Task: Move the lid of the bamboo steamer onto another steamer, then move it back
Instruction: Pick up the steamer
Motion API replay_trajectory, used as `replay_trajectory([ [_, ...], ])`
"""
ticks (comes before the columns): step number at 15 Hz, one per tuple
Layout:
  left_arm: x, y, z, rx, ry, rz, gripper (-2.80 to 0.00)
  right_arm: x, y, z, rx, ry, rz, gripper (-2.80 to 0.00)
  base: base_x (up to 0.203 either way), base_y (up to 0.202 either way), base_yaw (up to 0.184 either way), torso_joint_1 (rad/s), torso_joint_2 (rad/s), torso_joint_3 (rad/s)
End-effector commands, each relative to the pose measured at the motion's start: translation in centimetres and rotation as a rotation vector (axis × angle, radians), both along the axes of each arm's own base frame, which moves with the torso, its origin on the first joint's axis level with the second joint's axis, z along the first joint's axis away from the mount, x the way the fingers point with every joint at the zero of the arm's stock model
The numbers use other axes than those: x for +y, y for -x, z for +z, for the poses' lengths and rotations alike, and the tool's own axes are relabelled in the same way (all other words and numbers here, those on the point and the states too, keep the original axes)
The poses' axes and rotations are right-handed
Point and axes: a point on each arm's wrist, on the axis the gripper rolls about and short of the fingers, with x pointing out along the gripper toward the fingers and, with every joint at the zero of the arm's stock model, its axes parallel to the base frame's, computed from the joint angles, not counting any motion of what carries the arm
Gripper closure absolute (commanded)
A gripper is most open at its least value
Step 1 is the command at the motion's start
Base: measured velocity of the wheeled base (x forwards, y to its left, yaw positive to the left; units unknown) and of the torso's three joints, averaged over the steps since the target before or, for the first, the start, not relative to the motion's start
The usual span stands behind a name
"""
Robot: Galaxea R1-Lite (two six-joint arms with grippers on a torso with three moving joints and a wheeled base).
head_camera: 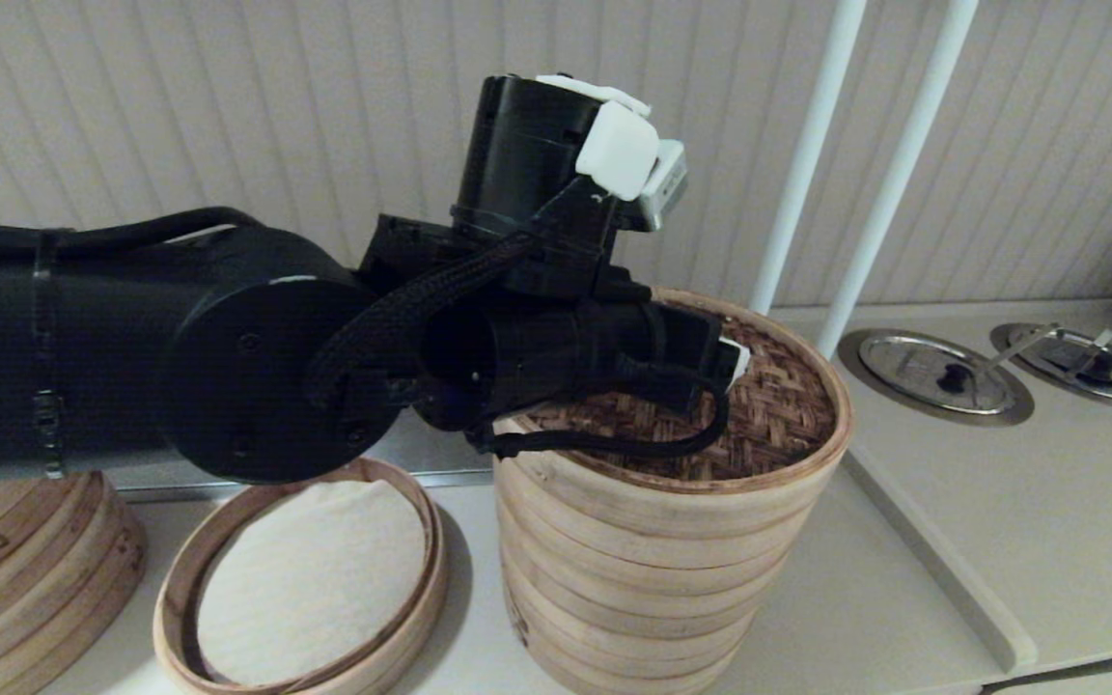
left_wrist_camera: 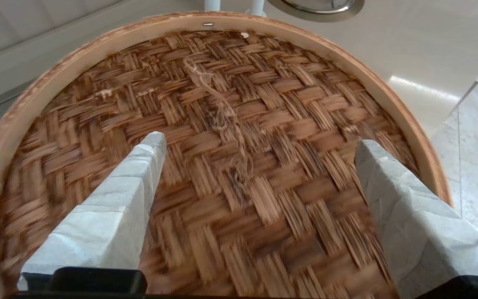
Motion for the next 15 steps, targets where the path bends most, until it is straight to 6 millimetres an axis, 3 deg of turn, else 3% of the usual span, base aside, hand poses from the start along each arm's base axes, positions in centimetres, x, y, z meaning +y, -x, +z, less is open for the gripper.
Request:
replay_trajectory([
  [1,-0.8,-0.5,-0.9,0.011,-0.016,0.003,-2.8,0.0,0.0,-0.1,0.003,0.0,-0.001,0.0,0.0,0.0,0.0,0.0,0.0,0.0],
  [14,-1.6,-1.6,-1.5,-0.011,0.011,0.056,-2.8,0.0,0.0,-0.1,0.003,0.0,0.001,0.0,0.0,0.0,0.0,0.0,0.0,0.0],
  [15,-1.6,-1.6,-1.6,-0.011,0.009,0.062,0.0,0.0,0.0,-0.1,0.003,0.0,0.001,0.0,0.0,0.0,0.0,0.0,0.0,0.0],
])
